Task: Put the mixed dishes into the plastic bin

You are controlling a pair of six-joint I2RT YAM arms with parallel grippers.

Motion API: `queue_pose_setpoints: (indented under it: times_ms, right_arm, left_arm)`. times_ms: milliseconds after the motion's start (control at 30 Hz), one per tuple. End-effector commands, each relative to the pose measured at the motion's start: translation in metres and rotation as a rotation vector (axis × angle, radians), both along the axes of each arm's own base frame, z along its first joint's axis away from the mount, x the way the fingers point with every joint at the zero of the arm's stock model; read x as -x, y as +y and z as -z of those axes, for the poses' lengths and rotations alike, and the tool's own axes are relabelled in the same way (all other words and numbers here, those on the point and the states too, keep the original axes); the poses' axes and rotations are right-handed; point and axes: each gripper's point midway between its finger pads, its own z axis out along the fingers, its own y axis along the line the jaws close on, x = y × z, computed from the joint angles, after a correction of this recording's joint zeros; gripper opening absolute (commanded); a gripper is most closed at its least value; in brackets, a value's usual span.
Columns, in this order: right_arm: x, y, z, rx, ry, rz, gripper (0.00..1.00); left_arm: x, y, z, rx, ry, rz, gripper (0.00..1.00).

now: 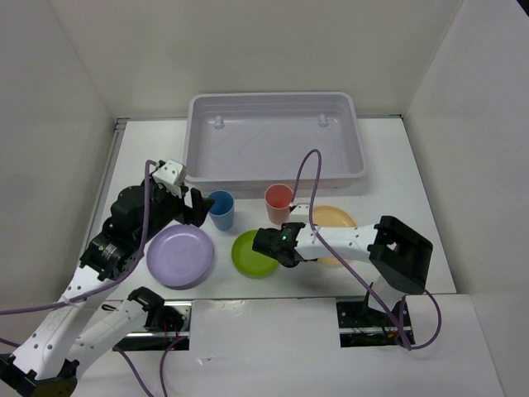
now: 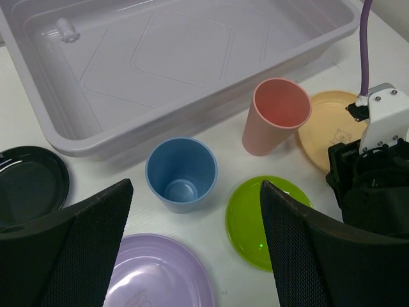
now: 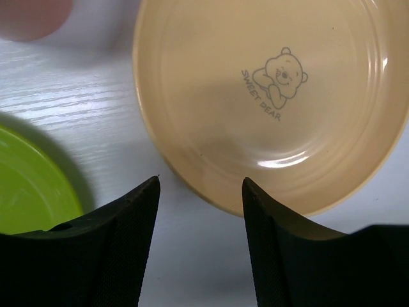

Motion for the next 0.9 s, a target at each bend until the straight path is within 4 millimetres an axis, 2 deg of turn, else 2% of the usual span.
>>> queue_pose_setpoints:
  times_ms: [0,167,400,667,733,767,867]
  right_arm:
    - [-0.016,0.001,-0.01,-0.064,-0.084,0.047,0.59]
    - [-0.023,-0.005,-0.011,-0.056,-0.092,0.063,0.56]
    - [-0.027,0.003,-0.011,-0.063,-0.087,0.033,0.54]
    - [-0.029,0.007,-0.006,-0.027,-0.07,0.004,0.45]
    - [-0.03,0.012,-0.004,-0.038,-0.066,0.003,0.43]
    - [-0.03,0.012,-0.004,-0.038,-0.066,0.003,0.39]
    - [-0.031,0.019,0.0,-0.055,-0.051,-0.014,0.37]
  left_arm:
    - [0.001,-0.005,-0.005,0.033,-0.005,0.016,0.87]
    - [0.001,-0.005,-0.005,0.033,-0.005,0.016,0.87]
    - [0.003,-0.005,-0.008,0.045,-0.009,0.015,0.87]
    - [0.002,-0.004,-0.008,0.044,-0.01,0.006,0.87]
    - [0.002,-0.004,-0.008,0.044,-0.01,0.006,0.87]
    - [0.002,-0.004,-0.008,0.044,-0.01,0.006,0.87]
    - [0.002,-0.002,-0.01,0.046,-0.019,-0.003,0.87]
